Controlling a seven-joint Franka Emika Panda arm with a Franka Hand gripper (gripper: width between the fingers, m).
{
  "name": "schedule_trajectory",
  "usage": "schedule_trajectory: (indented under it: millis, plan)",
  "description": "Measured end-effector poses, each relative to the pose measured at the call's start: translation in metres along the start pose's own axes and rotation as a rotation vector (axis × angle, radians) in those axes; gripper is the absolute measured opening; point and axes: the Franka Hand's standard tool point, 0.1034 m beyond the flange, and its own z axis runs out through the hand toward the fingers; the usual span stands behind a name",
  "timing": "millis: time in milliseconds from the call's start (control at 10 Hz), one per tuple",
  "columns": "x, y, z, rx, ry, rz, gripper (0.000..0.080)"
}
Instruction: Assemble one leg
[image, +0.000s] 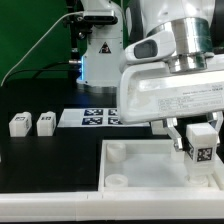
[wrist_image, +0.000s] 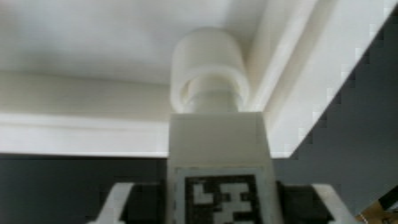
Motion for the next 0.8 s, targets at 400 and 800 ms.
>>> schedule_trajectory:
  millis: [400, 800]
  plan:
    - [-0.0038, -0.0053, 0.0046, -0.012, 0.079, 0.013, 0.0290]
    - [-0.0055, -0.0050, 0.0054, -0.017, 0.078, 0.024, 0.0290]
